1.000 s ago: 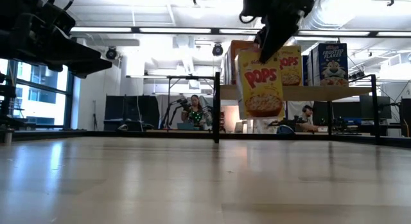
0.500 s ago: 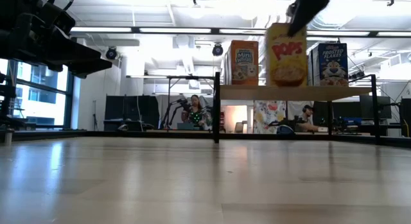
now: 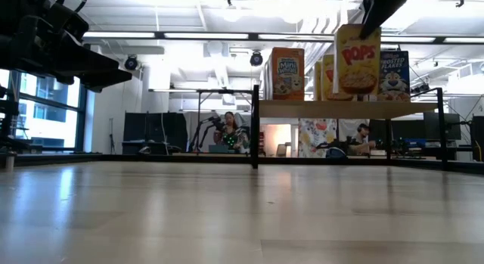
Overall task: Stack cereal on shelf
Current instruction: Put the yellow cereal box on the shelf aligned with the other yellow cereal boxes
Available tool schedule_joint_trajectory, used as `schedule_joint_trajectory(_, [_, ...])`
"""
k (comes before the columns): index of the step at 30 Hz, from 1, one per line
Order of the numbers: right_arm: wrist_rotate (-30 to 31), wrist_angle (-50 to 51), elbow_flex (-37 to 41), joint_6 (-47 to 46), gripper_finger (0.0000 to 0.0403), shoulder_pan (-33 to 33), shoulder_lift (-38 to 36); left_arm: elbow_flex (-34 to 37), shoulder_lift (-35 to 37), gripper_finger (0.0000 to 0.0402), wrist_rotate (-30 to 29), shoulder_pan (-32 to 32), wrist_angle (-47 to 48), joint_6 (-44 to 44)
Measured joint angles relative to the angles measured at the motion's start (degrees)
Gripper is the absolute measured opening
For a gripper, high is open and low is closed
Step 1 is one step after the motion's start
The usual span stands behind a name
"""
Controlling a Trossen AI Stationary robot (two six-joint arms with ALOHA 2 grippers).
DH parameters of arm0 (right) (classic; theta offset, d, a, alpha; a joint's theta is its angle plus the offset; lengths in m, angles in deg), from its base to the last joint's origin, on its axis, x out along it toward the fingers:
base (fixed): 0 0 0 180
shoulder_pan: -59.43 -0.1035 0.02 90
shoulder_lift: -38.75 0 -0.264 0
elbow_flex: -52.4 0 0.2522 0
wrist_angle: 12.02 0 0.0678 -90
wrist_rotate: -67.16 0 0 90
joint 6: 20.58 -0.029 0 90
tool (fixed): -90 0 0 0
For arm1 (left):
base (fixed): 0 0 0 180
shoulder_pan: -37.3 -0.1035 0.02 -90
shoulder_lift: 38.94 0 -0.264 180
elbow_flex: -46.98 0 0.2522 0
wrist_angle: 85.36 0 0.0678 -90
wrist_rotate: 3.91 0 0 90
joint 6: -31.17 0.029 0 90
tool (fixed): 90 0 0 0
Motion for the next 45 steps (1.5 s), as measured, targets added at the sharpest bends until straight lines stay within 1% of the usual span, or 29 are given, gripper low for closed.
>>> schedule_joint_trajectory(3, [1.9, -0.1, 0.0, 3.2, 0.0146, 2.3, -0.1, 0.0, 0.0, 0.0248, 0.0, 0.0, 0.0, 0.0])
schedule_joint_trajectory(10, [1.6, -2.0, 0.0, 9.6, 0.0146, 7.4, 0.1, 0.0, 0.0, 0.0248, 0.0, 0.0, 0.0, 0.0])
schedule_joint_trajectory(23, [1.7, -4.1, 0.0, 18.0, 0.0146, 11.6, 0.1, 0.0, 0.0, 0.0248, 0.0, 0.0, 0.0, 0.0])
schedule_joint_trajectory(32, [1.9, -6.0, 0.0, 21.0, 0.0146, 12.3, 0.5, 0.0, 0.0, 0.0248, 0.0, 0.0, 0.0, 0.0])
schedule_joint_trajectory(39, [0.5, -6.3, 0.0, 21.1, 0.0146, 14.4, 1.9, 0.0, 0.0, 0.0248, 0.0, 0.0, 0.0, 0.0])
schedule_joint_trajectory(45, [0.0, -6.4, 0.0, 21.1, 0.0146, 14.7, 1.9, 0.0, 0.0, 0.0248, 0.0, 0.0, 0.0, 0.0])
